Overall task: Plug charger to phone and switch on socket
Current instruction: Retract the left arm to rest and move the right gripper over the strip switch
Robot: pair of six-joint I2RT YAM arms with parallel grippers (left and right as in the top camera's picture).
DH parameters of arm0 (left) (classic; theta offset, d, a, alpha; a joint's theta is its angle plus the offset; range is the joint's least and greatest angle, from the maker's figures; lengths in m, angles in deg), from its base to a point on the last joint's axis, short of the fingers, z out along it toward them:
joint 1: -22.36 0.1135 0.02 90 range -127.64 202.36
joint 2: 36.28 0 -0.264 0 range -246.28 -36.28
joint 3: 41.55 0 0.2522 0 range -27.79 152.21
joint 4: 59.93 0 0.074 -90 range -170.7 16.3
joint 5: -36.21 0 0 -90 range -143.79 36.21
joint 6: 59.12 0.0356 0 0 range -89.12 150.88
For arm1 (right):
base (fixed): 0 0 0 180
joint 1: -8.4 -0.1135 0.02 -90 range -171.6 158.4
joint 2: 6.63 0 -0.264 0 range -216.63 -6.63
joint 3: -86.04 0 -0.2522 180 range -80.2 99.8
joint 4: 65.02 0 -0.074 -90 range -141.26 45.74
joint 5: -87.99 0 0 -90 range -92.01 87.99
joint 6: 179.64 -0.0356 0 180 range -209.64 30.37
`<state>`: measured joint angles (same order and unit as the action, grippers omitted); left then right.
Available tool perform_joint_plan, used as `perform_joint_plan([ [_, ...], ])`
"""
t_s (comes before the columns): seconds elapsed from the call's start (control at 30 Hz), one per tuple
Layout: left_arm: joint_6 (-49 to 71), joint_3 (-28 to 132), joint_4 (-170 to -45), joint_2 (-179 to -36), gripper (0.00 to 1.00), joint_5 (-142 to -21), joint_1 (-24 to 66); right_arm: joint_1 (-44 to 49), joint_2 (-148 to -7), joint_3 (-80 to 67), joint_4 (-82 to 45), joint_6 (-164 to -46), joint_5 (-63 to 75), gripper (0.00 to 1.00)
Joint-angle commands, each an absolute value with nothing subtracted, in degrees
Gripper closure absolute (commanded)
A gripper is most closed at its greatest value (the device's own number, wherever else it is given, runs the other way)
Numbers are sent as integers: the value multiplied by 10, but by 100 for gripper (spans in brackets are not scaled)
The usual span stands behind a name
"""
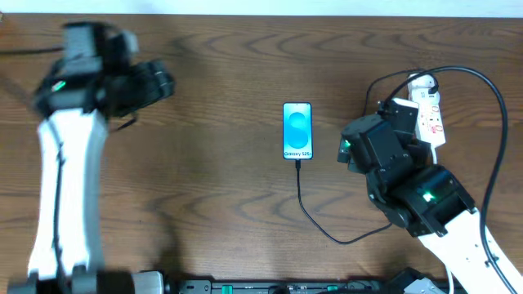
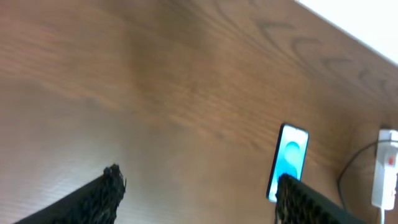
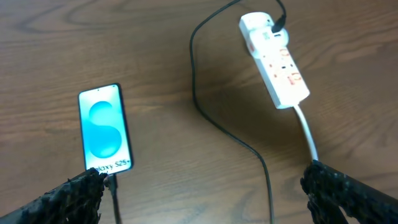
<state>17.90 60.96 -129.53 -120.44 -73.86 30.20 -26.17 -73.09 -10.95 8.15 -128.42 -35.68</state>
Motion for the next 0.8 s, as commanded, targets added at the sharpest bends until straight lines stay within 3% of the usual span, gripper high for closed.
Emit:
perform_joint_plan([
  [0.0,234,611,-1336,-1132,20,-736,329,-258,-746,-111,76,-1335,-356,1],
  [0.57,313,605,-1557,-855,19,-733,341,-237,-900,-111,57,-1415,-341,5],
  [0.6,313,605,-1573,-848,1,-722,341,-230,-915,-111,57,-1415,-337,9],
  [0.77,308,605,-1617,-839,1,-683,341,-176,-961,-111,72,-1410,-304,45],
])
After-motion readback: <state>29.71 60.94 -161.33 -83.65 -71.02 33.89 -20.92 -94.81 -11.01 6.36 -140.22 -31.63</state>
